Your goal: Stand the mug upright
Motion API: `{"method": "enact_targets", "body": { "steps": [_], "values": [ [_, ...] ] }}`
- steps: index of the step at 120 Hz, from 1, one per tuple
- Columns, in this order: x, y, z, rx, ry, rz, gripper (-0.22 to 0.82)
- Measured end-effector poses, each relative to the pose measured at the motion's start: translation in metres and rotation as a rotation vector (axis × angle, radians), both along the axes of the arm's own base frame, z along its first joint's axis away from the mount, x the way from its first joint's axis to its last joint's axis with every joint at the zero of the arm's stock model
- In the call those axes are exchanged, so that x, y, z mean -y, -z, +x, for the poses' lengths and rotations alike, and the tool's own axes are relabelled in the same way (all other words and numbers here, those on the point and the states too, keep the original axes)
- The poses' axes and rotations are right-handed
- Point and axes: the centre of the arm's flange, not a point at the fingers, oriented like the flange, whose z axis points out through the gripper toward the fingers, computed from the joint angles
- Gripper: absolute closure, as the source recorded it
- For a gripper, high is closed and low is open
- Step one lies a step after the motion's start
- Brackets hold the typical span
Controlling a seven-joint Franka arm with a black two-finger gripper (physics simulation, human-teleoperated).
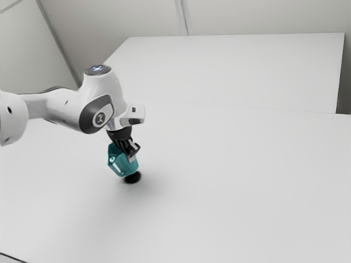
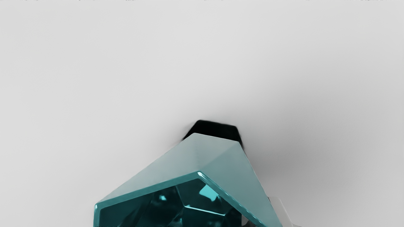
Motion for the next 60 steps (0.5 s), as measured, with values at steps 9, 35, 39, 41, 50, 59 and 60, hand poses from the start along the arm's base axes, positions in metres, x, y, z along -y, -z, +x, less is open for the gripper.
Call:
{"method": "enact_targets", "body": {
  "steps": [9,35,39,41,50,59,60],
  "values": [
    [0.005,0.005,0.005,-0.003,-0.001,0.000,0.78],
    [0.011,0.019,0.021,-0.014,-0.014,-0.001,0.78],
    [0.010,0.022,0.023,-0.016,-0.017,-0.001,0.78],
    [0.010,0.023,0.024,-0.019,-0.019,-0.001,0.78],
    [0.007,0.029,0.026,-0.027,-0.031,-0.001,0.78],
    [0.003,0.032,0.027,-0.032,-0.042,0.000,0.78],
    [0.003,0.032,0.027,-0.032,-0.043,0.000,0.78]
  ]
}}
